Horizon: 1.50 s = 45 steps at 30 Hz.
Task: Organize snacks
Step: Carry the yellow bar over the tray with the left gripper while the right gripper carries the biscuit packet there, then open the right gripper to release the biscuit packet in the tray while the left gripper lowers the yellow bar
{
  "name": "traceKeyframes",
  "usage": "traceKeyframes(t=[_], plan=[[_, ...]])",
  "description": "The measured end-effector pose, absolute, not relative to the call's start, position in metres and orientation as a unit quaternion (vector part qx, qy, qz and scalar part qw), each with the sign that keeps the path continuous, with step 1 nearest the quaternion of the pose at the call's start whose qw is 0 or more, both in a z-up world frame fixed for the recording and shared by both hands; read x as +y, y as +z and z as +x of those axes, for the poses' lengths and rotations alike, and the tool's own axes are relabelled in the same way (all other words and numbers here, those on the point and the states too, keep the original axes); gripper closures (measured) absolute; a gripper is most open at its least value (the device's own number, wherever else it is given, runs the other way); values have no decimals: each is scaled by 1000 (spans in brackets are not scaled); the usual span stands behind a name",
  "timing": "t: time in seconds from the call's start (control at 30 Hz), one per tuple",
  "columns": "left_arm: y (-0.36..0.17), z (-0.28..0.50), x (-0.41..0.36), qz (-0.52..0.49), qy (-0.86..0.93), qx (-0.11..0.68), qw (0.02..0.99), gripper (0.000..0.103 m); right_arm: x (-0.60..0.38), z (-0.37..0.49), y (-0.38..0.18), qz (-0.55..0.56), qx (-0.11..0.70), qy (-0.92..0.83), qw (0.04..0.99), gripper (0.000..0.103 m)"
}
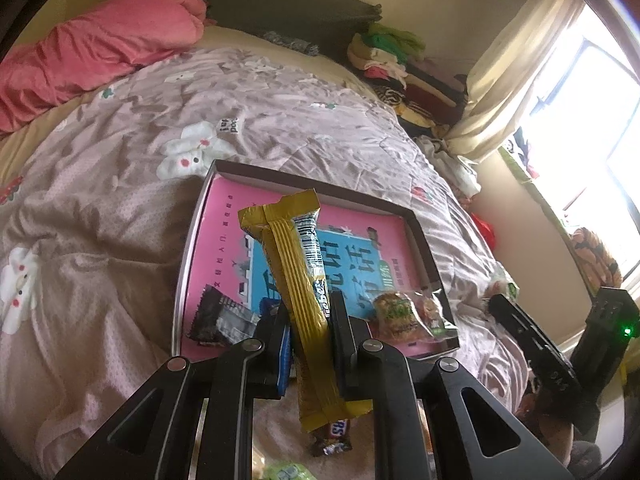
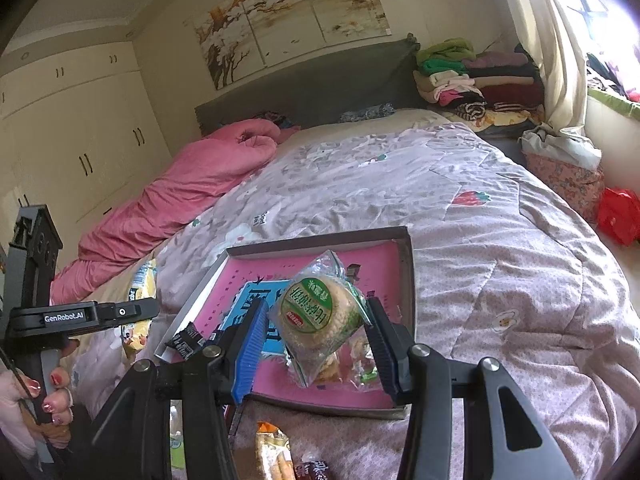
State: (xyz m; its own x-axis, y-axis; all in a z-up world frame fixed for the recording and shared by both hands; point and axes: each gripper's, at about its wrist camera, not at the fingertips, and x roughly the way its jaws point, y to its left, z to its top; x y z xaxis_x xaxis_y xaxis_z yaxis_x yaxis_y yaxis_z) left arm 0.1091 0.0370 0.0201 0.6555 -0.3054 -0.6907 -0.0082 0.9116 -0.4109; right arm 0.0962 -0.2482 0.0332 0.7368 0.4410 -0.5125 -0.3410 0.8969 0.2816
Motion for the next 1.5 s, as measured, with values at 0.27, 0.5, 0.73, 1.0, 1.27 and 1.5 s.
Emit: traceKeyframes(t=[0.27,0.5,0.73,1.0,1.27,1.5], plan=[[5,120,44,-189,-70,409,890,86,-252,101,32,90,294,203,930,54],[-10,128,42,-175,-61,423,887,86,-253,106,31,91,293,197,931,54],[-21,135,35,-169,-63,436,882,86,-248,113,26,90,301,198,928,54],[-30,144,30,-157,-55,437,884,86,-230,118,18,73,312,219,921,54],[-41,149,29,-147,-45,439,885,86,-200,121,5,43,322,254,911,54],[-45,153,28,-151,-53,439,884,86,-175,126,-10,22,344,269,899,54]])
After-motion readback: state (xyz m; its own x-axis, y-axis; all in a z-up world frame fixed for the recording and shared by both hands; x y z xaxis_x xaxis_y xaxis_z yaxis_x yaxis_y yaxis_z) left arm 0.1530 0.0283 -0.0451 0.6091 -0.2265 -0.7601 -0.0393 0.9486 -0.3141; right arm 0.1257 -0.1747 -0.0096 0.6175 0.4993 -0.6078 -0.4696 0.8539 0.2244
